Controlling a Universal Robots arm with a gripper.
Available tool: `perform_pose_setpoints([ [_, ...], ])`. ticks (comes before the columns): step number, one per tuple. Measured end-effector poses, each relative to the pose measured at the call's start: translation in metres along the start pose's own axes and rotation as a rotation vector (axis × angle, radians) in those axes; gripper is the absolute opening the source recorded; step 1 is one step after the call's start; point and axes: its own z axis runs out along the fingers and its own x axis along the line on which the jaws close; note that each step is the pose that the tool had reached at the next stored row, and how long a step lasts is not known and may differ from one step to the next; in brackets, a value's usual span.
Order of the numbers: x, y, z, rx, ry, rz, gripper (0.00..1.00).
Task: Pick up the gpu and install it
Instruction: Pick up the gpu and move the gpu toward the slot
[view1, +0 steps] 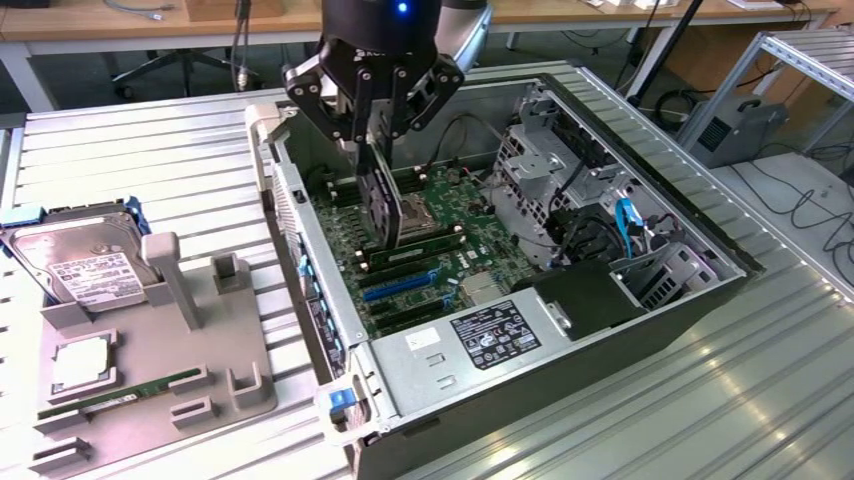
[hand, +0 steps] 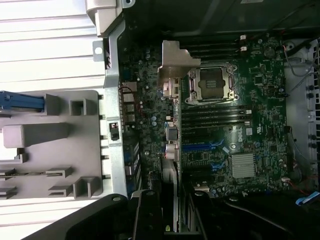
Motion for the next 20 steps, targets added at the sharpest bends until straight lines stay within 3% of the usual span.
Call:
perform_pose_setpoints([
  [20, -0.0098, 0.0005, 0.0078, 0.0001, 0.0000, 0.000, 0.26],
])
